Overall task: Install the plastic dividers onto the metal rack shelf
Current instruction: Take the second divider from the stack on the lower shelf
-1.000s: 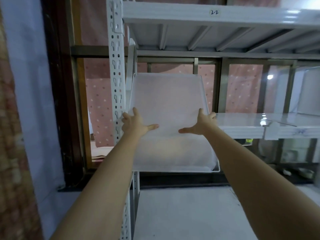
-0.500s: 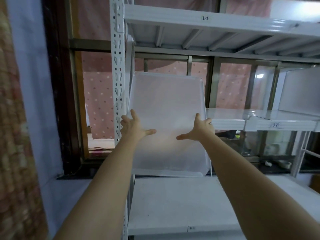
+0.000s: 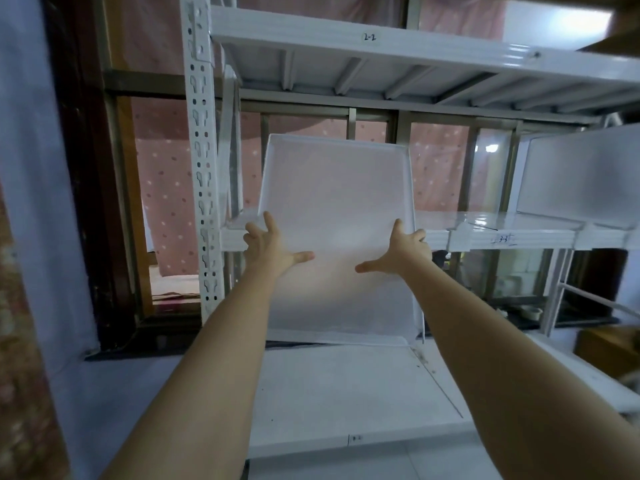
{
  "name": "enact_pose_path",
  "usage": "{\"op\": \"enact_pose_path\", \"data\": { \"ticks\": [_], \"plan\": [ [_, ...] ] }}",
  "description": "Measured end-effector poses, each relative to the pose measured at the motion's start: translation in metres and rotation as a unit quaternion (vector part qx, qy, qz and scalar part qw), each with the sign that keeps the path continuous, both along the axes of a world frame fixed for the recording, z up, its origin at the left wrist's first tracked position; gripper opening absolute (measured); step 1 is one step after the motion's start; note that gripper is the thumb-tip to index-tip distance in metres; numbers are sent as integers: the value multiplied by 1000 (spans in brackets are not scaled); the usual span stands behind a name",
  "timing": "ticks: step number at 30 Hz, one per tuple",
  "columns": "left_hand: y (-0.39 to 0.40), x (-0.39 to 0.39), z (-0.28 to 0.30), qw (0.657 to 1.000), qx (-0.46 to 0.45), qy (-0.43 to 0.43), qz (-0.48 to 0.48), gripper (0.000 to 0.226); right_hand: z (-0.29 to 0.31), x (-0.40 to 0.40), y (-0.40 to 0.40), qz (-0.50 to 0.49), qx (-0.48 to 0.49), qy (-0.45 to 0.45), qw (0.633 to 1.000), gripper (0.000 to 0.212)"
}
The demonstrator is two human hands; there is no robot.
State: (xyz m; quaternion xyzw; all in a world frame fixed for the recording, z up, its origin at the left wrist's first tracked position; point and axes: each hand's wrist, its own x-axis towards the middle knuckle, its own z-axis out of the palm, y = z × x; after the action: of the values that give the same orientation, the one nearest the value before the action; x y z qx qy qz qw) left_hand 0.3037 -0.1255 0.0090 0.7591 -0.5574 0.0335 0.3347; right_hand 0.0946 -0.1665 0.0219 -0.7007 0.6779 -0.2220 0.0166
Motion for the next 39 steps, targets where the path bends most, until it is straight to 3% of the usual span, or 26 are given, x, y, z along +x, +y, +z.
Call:
{"op": "enact_pose_path", "data": {
  "ticks": [8,22,33,39],
  "plan": [
    [-28,-78,0,997,-10,-50,-66,124,-4,-81,9,-88,5,-38,995,136],
    [-54,-279,-12,974,20,-44,-222,124,-9,-273,53,-239,-22,-52,969,133],
    [-52,-425,-20,959,44,-63,-274,122,-23,-404,77,-317,-17,-47,947,127],
    [-64,-484,-34,951,65,-60,-295,125,-39,-463,70,-340,-2,-46,939,134]
  ]
}}
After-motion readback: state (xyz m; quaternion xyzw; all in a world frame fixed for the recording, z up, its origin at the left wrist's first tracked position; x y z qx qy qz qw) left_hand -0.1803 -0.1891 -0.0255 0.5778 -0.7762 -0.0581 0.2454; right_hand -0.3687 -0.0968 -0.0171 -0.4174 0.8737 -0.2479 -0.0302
